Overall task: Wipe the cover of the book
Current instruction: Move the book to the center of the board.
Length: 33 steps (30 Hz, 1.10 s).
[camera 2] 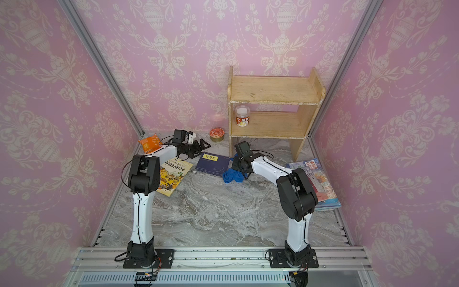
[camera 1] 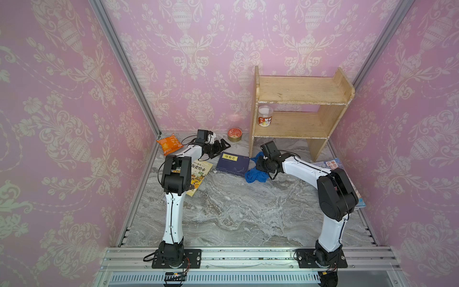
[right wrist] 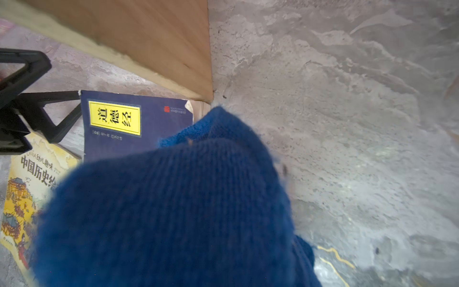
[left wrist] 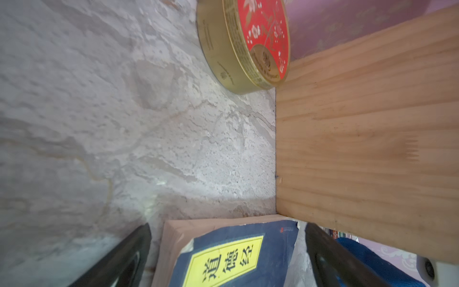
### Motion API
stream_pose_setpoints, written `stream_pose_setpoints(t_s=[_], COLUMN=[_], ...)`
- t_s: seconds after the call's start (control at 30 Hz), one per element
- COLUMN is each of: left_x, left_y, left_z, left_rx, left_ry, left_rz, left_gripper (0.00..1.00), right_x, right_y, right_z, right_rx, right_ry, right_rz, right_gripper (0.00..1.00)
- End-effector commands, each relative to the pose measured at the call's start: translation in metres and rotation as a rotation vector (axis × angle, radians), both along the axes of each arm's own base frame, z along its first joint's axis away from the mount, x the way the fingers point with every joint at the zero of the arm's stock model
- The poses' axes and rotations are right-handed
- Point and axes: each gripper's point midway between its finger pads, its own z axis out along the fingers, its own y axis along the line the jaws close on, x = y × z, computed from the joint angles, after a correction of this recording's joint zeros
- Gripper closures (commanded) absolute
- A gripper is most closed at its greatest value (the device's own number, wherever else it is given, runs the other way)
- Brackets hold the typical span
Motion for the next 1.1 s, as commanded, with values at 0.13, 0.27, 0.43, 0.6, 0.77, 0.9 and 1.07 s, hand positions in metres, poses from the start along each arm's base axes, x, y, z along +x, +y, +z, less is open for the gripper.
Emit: stream_pose_setpoints(t_s=[0.13,0.27,0.43,0.6,0.77,0.9,1.07], left_x=[-0.054,-0.07,-0.091,-0.112,-0.145,-0.149,-0.163], left_y=[-0.029,-0.037,-0.044,-0.058,-0.091,-0.072,-0.038], left_z=[-0.025,-0.032,-0.029,-0.033,-0.017,0.013,0.034], left_rx=[0.099,0.123,0.167,0.154,0.163,0.256,0.363], left_ry=[0.1,0.116,0.117,0.122,0.094,0.016,-0.036], left_rz=[-0.148,-0.174,-0.219,-0.268,-0.375,-0.299,-0.175], left_gripper=[0.01,0.01,0.01,0.01,0.01,0.01,0.01], right_x=[-0.006,-0.026,-0.1,-0.165,-0.184,-0.172,-0.145], right_y=[0.028,0.051,0.072,0.071,0.044,0.0,-0.031], right_z=[-0.023,-0.039,-0.068,-0.062,-0.017,0.036,0.049], right_rx=[0.073,0.137,0.156,0.185,0.132,-0.027,-0.096], right_ry=[-0.007,0.008,0.124,0.134,0.037,-0.128,-0.133], right_rz=[0.044,0.145,0.24,0.267,0.257,0.197,0.137], right_gripper=[1.0,1.0,1.0,1.0,1.0,1.0,1.0])
